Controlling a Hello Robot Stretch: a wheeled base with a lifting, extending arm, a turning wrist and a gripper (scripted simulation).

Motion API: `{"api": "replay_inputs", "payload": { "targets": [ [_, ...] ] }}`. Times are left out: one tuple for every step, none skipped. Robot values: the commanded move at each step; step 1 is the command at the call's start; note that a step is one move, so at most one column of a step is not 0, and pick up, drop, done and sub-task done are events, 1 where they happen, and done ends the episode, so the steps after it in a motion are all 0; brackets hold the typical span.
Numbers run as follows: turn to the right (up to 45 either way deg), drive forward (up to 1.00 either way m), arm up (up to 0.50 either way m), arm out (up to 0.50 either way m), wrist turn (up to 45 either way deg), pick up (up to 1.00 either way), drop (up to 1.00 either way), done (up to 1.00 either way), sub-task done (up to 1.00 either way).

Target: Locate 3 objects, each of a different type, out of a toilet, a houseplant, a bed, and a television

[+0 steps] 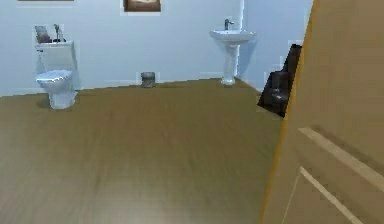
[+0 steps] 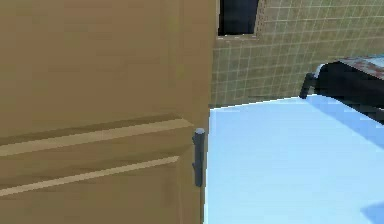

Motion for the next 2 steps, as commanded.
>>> {"api": "replay_inputs", "payload": {
  "targets": [
    [3.0, 0.00, 0.00, 0.00, 0.0, 0.00, 0.00, 0.00, 0.00],
    [-45.0, 0.00, 0.00, 0.00, 0.0, 0.00, 0.00, 0.00, 0.00]
  ]
}}
